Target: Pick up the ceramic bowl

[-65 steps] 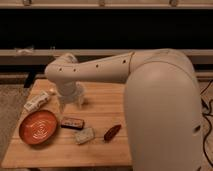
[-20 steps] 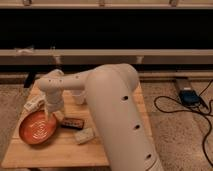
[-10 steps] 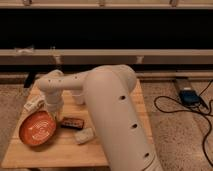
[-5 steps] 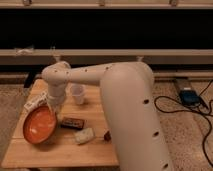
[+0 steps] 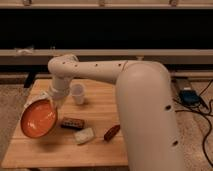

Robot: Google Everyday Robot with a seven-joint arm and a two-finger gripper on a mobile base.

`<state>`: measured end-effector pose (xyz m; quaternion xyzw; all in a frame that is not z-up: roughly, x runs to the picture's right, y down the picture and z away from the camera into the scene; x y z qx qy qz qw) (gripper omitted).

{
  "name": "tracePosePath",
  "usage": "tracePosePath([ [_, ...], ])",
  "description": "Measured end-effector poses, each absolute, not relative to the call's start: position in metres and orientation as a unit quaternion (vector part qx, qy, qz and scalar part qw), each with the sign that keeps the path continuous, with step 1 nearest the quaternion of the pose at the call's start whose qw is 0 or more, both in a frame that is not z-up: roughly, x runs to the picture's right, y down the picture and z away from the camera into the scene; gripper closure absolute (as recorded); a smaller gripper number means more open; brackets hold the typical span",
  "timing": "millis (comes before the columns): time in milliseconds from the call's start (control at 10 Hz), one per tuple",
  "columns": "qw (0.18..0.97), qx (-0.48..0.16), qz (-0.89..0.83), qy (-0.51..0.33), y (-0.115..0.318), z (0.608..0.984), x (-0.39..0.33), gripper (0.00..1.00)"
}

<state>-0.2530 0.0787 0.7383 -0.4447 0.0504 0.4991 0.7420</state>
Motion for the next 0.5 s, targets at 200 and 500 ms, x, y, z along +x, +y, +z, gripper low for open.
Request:
tracePosePath([
  [200, 0.742, -0.447, 0.498, 0.042, 0.0687, 0.7287, -0.25, 1.0],
  [500, 0.742, -0.448, 0.496, 0.042, 0.0695, 0.728, -0.2519, 1.0],
])
